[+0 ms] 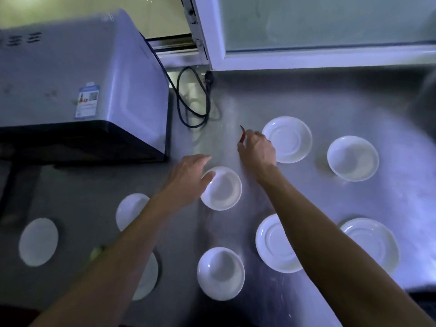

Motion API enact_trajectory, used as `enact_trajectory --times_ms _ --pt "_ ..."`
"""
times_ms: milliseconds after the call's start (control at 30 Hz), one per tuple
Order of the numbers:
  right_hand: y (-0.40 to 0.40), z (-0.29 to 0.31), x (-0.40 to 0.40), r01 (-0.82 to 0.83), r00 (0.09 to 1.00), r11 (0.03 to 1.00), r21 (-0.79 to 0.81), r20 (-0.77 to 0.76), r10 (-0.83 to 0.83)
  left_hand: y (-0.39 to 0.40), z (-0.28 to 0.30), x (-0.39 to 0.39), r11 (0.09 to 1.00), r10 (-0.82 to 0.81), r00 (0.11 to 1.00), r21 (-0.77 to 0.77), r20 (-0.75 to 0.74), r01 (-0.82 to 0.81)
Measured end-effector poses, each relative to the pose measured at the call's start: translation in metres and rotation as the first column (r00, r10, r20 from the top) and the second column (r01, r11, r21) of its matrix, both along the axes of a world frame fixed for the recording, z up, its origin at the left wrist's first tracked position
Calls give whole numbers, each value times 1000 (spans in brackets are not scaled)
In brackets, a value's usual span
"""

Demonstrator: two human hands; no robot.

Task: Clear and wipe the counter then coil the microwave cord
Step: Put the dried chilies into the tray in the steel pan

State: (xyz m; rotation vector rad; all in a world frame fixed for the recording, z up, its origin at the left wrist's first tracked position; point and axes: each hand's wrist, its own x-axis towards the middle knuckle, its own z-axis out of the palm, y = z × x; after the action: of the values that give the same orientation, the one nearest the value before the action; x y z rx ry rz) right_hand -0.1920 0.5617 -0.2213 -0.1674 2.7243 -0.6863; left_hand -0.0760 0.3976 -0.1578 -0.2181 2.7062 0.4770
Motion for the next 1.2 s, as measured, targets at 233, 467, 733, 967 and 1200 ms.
enact_trajectory --times_ms 233,467,733,967,1200 --pt "-19 -15 -19 -132 989 987 95 -59 137 -8 -5 7 995 85 996 58 -4 -84" --pt "-26 -27 -1 -157 967 974 161 -177 185 -18 -3 23 992 115 993 47 -5 -115" --pt "-17 1 21 -46 974 999 15 -220 48 -27 12 49 989 123 991 92 -56 -117" --pt "-45 42 67 -180 944 973 -144 -305 130 -48 26 90 985 152 979 105 -136 -138" --pt "-115 62 146 -370 905 914 -168 -288 313 -96 36 171 955 295 940 93 -171 -282"
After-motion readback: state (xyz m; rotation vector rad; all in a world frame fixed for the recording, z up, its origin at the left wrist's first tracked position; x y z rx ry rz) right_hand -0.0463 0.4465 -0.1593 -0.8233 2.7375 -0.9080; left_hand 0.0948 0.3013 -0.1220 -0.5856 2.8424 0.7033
